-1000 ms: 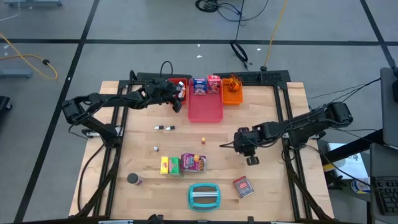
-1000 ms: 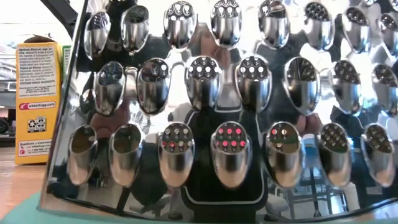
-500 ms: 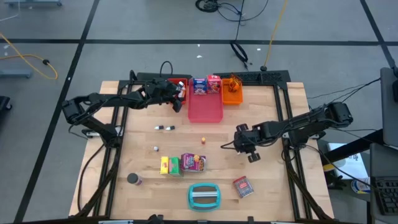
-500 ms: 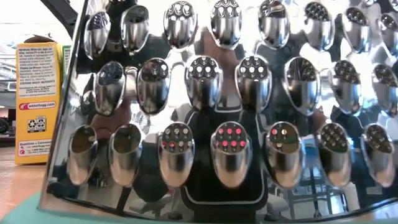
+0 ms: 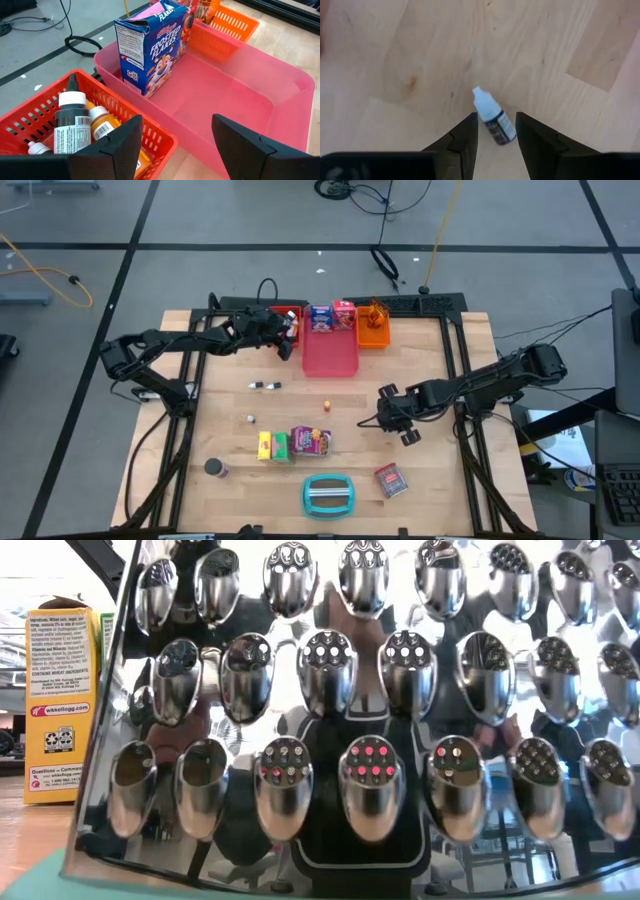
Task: Pick & Place Kitchen Items
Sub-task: Put the small brown food coloring bottle into the red bin
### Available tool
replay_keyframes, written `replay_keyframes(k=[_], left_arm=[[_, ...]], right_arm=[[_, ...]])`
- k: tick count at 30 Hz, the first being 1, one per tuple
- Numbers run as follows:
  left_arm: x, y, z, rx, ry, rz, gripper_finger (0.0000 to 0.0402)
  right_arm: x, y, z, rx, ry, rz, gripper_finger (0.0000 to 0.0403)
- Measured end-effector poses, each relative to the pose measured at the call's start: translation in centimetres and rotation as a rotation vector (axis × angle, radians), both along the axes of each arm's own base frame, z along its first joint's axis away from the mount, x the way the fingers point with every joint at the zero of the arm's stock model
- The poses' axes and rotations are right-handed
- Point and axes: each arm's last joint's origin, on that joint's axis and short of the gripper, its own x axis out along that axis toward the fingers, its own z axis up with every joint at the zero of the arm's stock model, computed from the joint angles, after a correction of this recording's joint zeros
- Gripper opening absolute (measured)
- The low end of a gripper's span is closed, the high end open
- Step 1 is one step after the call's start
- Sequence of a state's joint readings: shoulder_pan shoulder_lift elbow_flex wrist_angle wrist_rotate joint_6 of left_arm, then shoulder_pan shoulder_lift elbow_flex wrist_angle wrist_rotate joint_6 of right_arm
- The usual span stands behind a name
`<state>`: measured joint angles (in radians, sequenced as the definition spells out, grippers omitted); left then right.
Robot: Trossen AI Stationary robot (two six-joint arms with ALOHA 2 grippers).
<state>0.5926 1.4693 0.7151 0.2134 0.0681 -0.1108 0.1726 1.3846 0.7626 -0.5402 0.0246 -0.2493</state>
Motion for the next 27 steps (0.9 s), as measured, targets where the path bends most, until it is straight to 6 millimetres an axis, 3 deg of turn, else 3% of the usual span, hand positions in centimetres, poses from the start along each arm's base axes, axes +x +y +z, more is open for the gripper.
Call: replay_keyframes(k=[18, 27], left_arm=[[0.0, 0.0, 0.0, 0.002, 0.001, -0.002, 0.0241], [0.0, 0.0, 0.0, -0.004, -0.006, -0.017, 0.0241]], right_arm=[[-1.3, -0.3, -3.1, -0.01, -0.066, 0.023, 0.0126], [-0.8, -0.4, -2.6, -0.033, -0.098, -0.096, 0.0053]])
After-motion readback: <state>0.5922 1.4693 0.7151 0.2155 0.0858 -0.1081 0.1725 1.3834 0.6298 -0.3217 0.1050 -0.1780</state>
